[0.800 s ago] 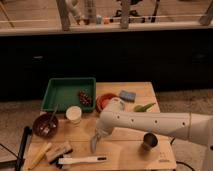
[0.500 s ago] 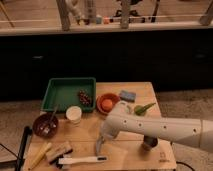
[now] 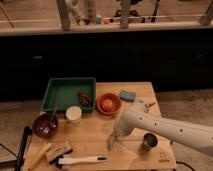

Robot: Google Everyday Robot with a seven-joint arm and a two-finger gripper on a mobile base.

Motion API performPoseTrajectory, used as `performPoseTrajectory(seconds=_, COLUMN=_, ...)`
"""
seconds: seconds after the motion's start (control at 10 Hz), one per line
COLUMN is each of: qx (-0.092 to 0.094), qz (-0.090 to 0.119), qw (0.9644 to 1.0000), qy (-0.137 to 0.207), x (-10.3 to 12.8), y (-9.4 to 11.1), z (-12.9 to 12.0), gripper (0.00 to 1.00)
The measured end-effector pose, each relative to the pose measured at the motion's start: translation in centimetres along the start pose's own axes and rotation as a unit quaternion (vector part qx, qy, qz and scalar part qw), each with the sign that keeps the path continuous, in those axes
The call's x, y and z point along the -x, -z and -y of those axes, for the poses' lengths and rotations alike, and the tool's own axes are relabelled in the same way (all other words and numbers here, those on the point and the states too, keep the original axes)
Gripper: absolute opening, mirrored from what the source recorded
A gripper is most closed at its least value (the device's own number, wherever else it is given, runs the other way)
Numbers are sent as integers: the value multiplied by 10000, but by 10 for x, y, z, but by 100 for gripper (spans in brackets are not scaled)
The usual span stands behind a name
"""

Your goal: Wipe table surface with towel

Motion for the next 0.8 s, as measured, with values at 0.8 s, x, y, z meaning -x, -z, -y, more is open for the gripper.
performPoseTrajectory(seconds=0.8, qx=165, qz=386, qw=9949, qy=920, x=88, y=-35, z=45, gripper=0)
